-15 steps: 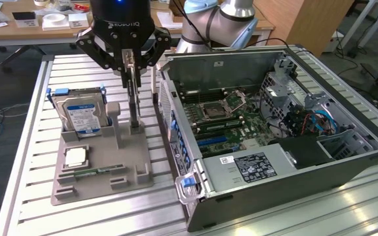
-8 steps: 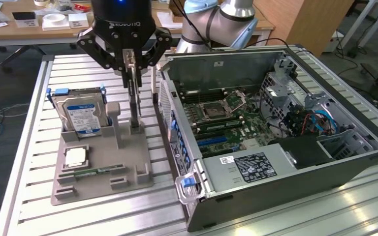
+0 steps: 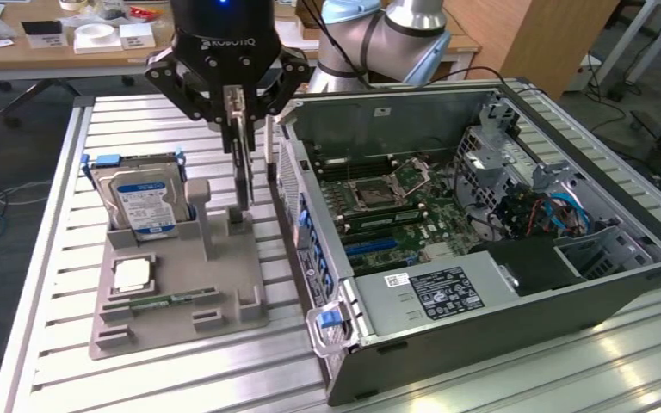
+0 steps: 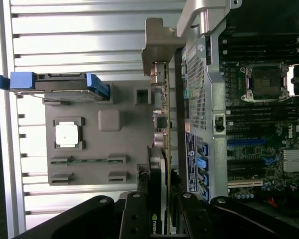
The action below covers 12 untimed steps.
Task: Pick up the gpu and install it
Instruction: 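Pick up the gpu and move the gpu toward the slot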
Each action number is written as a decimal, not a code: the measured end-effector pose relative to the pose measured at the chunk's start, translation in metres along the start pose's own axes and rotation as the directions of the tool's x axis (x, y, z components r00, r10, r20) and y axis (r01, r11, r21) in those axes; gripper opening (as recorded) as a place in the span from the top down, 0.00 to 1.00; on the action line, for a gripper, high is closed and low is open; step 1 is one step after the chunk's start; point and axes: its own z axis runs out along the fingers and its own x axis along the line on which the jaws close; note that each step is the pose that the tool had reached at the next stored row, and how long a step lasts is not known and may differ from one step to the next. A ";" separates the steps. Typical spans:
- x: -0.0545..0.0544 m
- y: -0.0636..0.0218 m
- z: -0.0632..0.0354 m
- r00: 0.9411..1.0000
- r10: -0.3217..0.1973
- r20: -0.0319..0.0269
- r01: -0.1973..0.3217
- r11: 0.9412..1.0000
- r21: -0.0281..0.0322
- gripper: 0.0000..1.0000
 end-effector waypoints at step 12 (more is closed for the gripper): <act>-0.016 0.0012 0.0003 1.000 0.000 0.000 0.000 1.000 -0.002 0.73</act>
